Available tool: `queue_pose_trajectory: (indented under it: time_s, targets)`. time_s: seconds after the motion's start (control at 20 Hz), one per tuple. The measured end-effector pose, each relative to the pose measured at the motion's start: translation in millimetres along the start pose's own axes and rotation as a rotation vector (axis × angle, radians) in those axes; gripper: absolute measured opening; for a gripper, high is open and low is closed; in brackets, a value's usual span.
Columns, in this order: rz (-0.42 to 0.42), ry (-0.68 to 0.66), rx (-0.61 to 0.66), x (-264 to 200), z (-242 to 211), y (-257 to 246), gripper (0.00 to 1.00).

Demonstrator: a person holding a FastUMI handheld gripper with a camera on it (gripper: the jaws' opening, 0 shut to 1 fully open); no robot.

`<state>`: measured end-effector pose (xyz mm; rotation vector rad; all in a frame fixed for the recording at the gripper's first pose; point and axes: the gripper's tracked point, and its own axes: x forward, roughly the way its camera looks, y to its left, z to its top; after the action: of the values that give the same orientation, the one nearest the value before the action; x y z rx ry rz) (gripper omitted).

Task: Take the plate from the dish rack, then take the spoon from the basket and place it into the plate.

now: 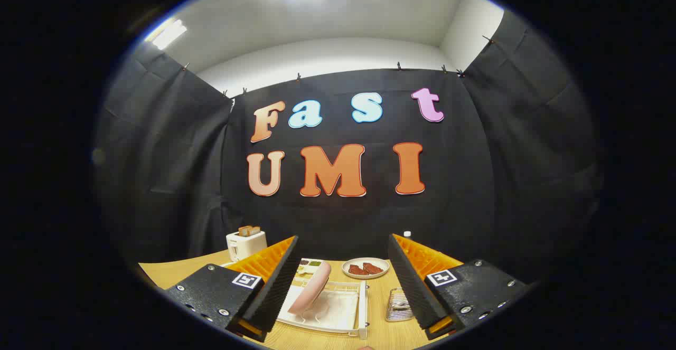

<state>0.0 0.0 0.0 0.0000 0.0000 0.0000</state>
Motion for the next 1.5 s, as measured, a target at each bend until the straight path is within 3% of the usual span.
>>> queue_pose_trajectory:
  time_s: [0.3, 0.9, 1.5]
  targets:
    - [0.023, -0.013, 0.033, 4.9, 7.9, 18.0, 0.98]
    - [-0.013, 0.008, 0.063, 9.5, -8.0, 10.0, 0.98]
    - [0.004, 0.061, -0.003, 22.3, -28.7, 14.1, 0.98]
